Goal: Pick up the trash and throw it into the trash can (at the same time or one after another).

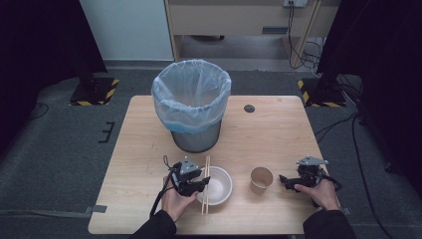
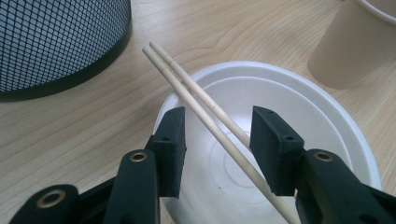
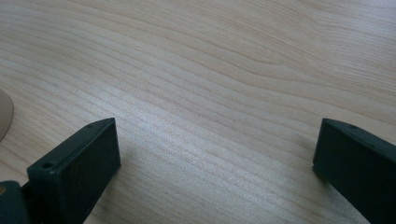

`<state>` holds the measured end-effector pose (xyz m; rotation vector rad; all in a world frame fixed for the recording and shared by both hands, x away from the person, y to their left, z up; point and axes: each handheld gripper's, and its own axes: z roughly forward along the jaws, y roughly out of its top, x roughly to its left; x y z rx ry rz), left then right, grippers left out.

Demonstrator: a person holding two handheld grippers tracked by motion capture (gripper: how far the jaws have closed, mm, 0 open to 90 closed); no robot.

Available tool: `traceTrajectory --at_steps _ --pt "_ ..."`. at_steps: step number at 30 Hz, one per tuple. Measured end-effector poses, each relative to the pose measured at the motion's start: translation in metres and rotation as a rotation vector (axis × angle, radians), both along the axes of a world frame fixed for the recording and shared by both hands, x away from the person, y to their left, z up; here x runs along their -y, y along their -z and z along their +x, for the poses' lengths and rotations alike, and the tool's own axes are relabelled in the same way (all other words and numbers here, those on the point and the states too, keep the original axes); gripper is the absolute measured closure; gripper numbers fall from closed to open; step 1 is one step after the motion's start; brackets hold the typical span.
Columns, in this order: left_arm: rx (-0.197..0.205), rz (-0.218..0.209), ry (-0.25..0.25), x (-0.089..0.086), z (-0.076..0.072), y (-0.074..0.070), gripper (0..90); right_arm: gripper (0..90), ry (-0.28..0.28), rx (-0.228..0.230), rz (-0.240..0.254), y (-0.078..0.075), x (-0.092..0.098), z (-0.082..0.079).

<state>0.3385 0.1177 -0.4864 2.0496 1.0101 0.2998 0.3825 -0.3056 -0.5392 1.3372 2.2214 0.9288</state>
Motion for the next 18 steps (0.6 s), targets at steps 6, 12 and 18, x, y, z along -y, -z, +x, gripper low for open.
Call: traceTrajectory --at_steps 6,12,18 --pt "-0.009 0.015 -0.002 -0.0014 0.0009 0.0010 57.6 0.9 0.000 0.000 0.000 0.0000 0.0000 0.0000" --pt "-0.026 0.018 0.001 -0.0001 0.0011 0.0026 60.9 0.8 0.000 0.000 0.000 0.0000 0.0000 0.0000" --pt "-0.040 0.021 -0.004 0.0003 0.0019 0.0039 65.7 0.9 0.000 0.000 0.000 0.0000 0.0000 0.0000"
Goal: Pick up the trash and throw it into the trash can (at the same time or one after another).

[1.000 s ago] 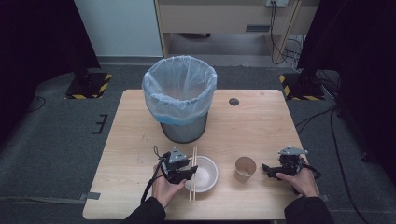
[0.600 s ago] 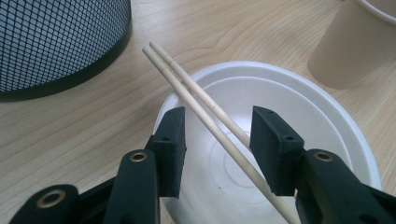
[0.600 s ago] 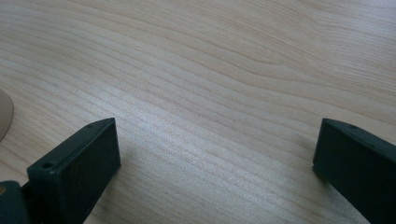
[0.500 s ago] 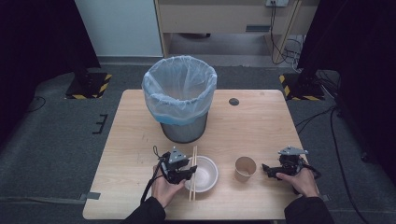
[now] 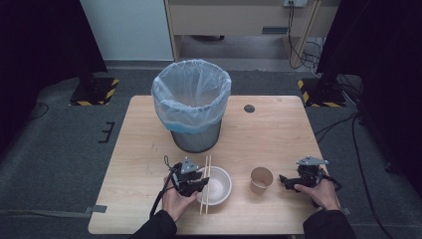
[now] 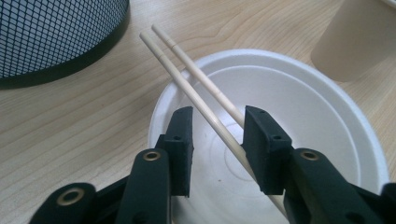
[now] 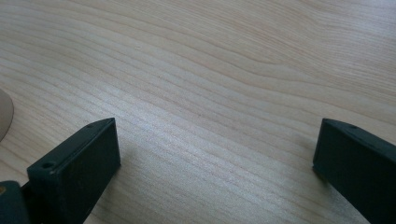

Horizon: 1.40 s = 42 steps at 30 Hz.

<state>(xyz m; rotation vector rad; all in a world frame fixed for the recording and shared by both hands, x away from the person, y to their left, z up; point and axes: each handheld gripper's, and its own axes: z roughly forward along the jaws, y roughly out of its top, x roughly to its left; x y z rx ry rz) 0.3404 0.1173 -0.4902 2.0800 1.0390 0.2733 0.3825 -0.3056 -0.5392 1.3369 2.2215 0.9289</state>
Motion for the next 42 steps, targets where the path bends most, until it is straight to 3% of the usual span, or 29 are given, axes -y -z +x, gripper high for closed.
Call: traceTrajectory --at_steps 10,27,37,42 --pt "-0.017 -0.002 -0.009 0.000 0.002 0.001 73.7 0.9 0.000 0.000 0.000 0.000 0.000 0.000" --pt "-0.023 0.011 0.048 0.005 0.000 0.002 84.7 0.8 -0.001 0.000 0.000 0.000 0.000 0.000" --pt "0.011 -0.011 0.048 0.001 -0.001 -0.007 85.0 0.9 0.000 0.000 0.000 0.000 0.000 0.000" --pt "0.051 -0.045 0.047 -0.004 -0.004 -0.021 85.0 0.9 -0.002 0.000 0.000 0.000 0.000 0.000"
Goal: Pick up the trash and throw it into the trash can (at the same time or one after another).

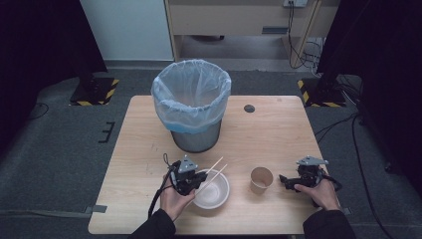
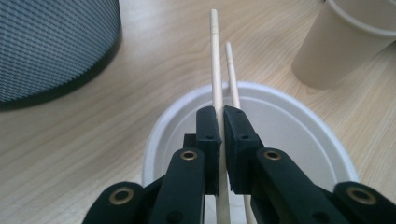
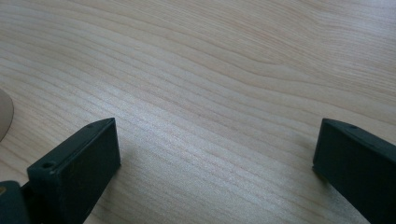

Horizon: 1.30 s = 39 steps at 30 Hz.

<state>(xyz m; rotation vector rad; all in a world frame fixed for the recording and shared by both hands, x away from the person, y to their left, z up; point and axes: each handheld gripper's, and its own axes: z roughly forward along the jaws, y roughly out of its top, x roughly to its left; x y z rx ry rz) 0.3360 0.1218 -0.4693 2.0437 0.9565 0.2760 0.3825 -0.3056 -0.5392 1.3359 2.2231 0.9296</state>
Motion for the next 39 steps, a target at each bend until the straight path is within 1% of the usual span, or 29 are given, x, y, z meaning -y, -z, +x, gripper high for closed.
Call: traceTrajectory --at_steps 2,3,9,10,11,12,13,14,15,16,18,19,20,21,22,23,24,25,26,27,28,30,31,32,36,37,38,39 --pt "0.007 -0.008 0.000 -0.001 -0.001 -0.003 85.0 0.9 0.001 0.000 0.000 0.000 0.000 0.000" --pt "0.023 -0.025 0.000 -0.003 -0.003 -0.008 85.0 0.8 0.001 0.000 0.000 0.000 0.000 0.000" --pt "0.082 -0.072 0.003 -0.010 -0.009 -0.026 85.0 0.9 0.001 0.000 0.000 0.000 0.000 0.000" --pt "0.092 -0.078 0.003 -0.011 -0.010 -0.029 85.0 0.9 0.002 0.000 0.000 0.000 0.000 0.000" --pt "0.092 -0.078 0.003 -0.011 -0.010 -0.029 85.0 0.9 0.002 0.000 0.000 0.000 0.000 0.000" --pt "0.109 -0.085 0.004 -0.013 -0.013 -0.034 85.0 0.9 0.000 0.000 0.000 0.000 0.000 0.000" --pt "0.109 -0.085 0.004 -0.013 -0.013 -0.034 85.0 0.9 0.000 0.000 0.000 0.000 0.000 0.000" --pt "0.125 -0.097 0.004 -0.014 -0.015 -0.040 85.0 0.9 0.000 0.000 0.000 0.000 0.000 0.000" --pt "0.125 -0.097 0.004 -0.014 -0.015 -0.040 85.0 0.9 0.001 0.000 0.000 0.000 0.000 0.000" --pt "0.141 -0.109 0.005 -0.015 -0.017 -0.045 85.0 0.9 0.000 0.000 0.000 0.000 0.000 0.000" --pt "0.158 -0.119 0.007 -0.016 -0.018 -0.051 85.0 0.8 0.001 0.001 0.000 0.000 0.000 0.000" --pt "0.158 -0.119 0.007 -0.016 -0.018 -0.051 85.0 0.9 0.000 0.000 0.000 0.000 0.000 0.000" --pt "0.175 -0.129 0.007 -0.017 -0.020 -0.056 85.1 0.9 0.001 0.000 0.000 0.000 0.000 0.000" --pt "0.175 -0.129 0.007 -0.017 -0.020 -0.056 85.0 0.9 0.001 0.000 0.000 0.000 0.000 0.000" --pt "0.194 -0.137 0.003 -0.019 -0.021 -0.062 85.0 0.9 0.000 0.000 0.000 0.000 0.000 0.000" --pt "0.203 -0.142 0.001 -0.020 -0.022 -0.065 85.0 0.9 0.001 0.000 0.000 0.000 0.000 0.000" --pt "0.211 -0.147 -0.003 -0.021 -0.022 -0.068 85.0 0.9 0.001 0.000 0.000 0.000 0.000 0.000" --pt "0.211 -0.147 -0.003 -0.021 -0.022 -0.068 85.0 0.9 0.001 0.000 0.000 0.000 0.000 0.000" --pt "0.230 -0.165 -0.009 -0.025 -0.023 -0.075 85.1 0.9 0.000 0.000 0.000 0.000 0.000 0.000" --pt "0.230 -0.165 -0.009 -0.025 -0.023 -0.075 85.1 0.8 0.000 0.000 0.000 0.000 0.000 0.000" --pt "0.251 -0.184 -0.018 -0.029 -0.024 -0.083 85.1 0.9 0.001 0.000 0.000 0.000 0.000 0.000" --pt "0.272 -0.203 -0.026 -0.033 -0.026 -0.091 85.0 0.9 0.001 -0.002 0.001 0.000 0.000 0.000" --pt "0.272 -0.203 -0.026 -0.033 -0.026 -0.091 85.1 0.9 0.001 -0.002 0.001 0.000 0.000 0.000" --pt "0.293 -0.223 -0.033 -0.037 -0.027 -0.098 85.1 0.8 0.000 0.000 0.000 0.000 0.000 0.000" --pt "0.328 -0.250 -0.048 -0.043 -0.029 -0.110 85.1 0.8 0.000 0.000 0.000 0.000 0.000 0.000" --pt "0.328 -0.250 -0.048 -0.043 -0.029 -0.110 85.1 0.8 -0.001 0.000 0.000 0.000 0.000 0.000" --pt "0.343 -0.262 -0.058 -0.047 -0.029 -0.114 85.0 0.8 0.000 0.000 0.000 0.000 0.000 0.000" --pt "0.350 -0.269 -0.062 -0.048 -0.028 -0.116 85.0 0.8 0.000 0.000 0.000 0.000 0.000 0.000"
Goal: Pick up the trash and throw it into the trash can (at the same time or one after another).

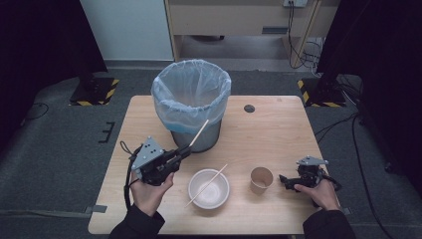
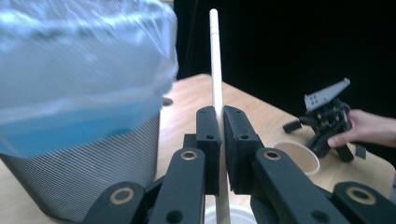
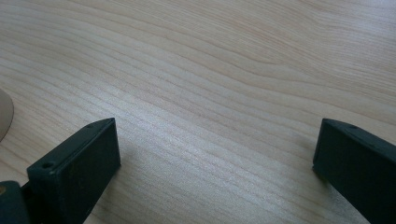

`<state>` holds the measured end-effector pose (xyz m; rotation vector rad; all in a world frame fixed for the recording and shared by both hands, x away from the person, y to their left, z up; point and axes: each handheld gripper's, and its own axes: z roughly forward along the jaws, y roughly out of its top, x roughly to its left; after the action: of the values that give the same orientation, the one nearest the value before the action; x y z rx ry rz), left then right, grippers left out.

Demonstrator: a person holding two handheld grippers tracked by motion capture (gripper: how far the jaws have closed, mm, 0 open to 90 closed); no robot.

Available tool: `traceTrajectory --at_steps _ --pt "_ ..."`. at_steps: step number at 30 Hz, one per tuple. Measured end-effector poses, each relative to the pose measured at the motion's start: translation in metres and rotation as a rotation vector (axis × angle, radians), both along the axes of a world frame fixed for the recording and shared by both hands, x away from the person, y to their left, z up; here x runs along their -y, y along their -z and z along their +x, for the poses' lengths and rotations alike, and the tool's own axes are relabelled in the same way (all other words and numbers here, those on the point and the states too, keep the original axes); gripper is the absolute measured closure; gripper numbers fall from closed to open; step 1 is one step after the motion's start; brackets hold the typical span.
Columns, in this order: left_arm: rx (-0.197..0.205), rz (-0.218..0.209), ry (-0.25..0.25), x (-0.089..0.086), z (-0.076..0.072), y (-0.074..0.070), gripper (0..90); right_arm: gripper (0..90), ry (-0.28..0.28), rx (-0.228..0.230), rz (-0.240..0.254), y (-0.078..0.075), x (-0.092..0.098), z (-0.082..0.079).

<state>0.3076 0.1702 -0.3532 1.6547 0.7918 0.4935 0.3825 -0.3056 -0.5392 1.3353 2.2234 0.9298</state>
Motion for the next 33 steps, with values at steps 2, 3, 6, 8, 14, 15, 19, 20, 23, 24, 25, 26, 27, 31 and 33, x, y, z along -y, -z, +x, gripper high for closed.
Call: traceTrajectory --at_steps 2,3,6,8,14,15,19,20,23,24,25,26,27,31,33 --pt "0.005 -0.006 -0.003 -0.001 0.000 -0.002 85.1 0.9 0.000 0.000 0.000 0.000 0.000 0.000" --pt "0.014 -0.014 -0.008 -0.004 0.001 -0.005 85.1 0.8 0.000 0.000 0.000 0.000 0.000 0.000" --pt "0.032 -0.024 -0.016 -0.006 0.001 -0.009 85.1 0.8 0.000 0.000 0.000 0.000 0.000 0.000" --pt "0.043 -0.030 -0.022 -0.007 0.001 -0.013 85.1 0.8 0.000 0.000 -0.001 0.000 0.000 0.000" --pt "0.089 -0.063 -0.045 -0.014 0.003 -0.027 85.1 0.9 0.001 0.001 -0.004 0.000 0.000 0.000" --pt "0.096 -0.071 -0.047 -0.014 0.004 -0.030 85.1 0.9 0.000 0.001 -0.004 0.000 0.000 0.000" --pt "0.112 -0.079 -0.054 -0.014 0.013 -0.039 85.1 0.9 0.000 0.001 -0.005 0.000 0.000 0.000" --pt "0.112 -0.079 -0.054 -0.014 0.013 -0.039 85.1 0.9 0.001 0.001 -0.005 0.000 0.000 0.000" --pt "0.130 -0.079 -0.063 -0.013 0.020 -0.047 85.1 0.9 0.001 0.002 -0.005 0.000 0.000 0.000" --pt "0.141 -0.089 -0.067 -0.013 0.023 -0.052 85.1 0.9 0.000 0.001 -0.005 0.000 0.000 0.000" --pt "0.141 -0.089 -0.067 -0.013 0.023 -0.052 85.1 0.9 0.000 0.001 -0.005 0.000 0.000 0.000" --pt "0.146 -0.096 -0.068 -0.012 0.028 -0.057 85.1 0.8 0.001 0.001 -0.005 0.000 0.000 0.000" --pt "0.151 -0.098 -0.070 -0.012 0.029 -0.059 85.1 0.9 0.002 0.001 -0.004 0.000 -0.001 0.000" --pt "0.168 -0.098 -0.085 -0.012 0.037 -0.067 85.1 0.9 0.001 0.001 -0.005 0.000 0.000 0.000" --pt "0.175 -0.107 -0.094 -0.013 0.041 -0.070 85.1 0.8 0.001 0.002 -0.005 0.000 0.000 0.000"
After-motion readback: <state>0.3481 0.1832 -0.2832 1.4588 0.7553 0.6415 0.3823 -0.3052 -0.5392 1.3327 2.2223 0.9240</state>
